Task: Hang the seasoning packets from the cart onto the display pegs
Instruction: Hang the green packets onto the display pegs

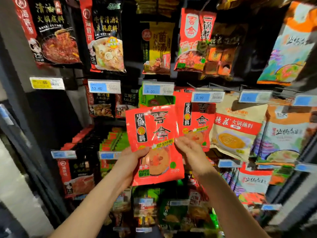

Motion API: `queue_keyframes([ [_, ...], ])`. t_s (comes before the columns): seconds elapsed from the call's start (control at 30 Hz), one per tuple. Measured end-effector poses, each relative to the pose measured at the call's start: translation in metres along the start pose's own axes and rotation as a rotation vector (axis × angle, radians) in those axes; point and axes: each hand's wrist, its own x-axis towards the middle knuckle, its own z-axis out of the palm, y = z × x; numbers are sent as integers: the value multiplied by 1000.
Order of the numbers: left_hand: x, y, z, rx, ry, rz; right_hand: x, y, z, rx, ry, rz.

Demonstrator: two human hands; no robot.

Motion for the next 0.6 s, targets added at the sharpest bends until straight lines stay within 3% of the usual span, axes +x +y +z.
queue_keyframes([
  [0.13,9,-8,59,149,-188,-6,-6,20,-48,76,273,-73],
  [0.23,25,-2,90,397,-145,151,-9,25,-90,73,394,-69],
  [0.33,45,15,108,637,34,406,-14,21,-115,29,419,-111],
  [0.5,58,59,141,1153,231,1094,-3,19,-123,77,405,-132],
  [0.6,75,84,153,1421,267,1246,2,11,-119,130,339,-158],
])
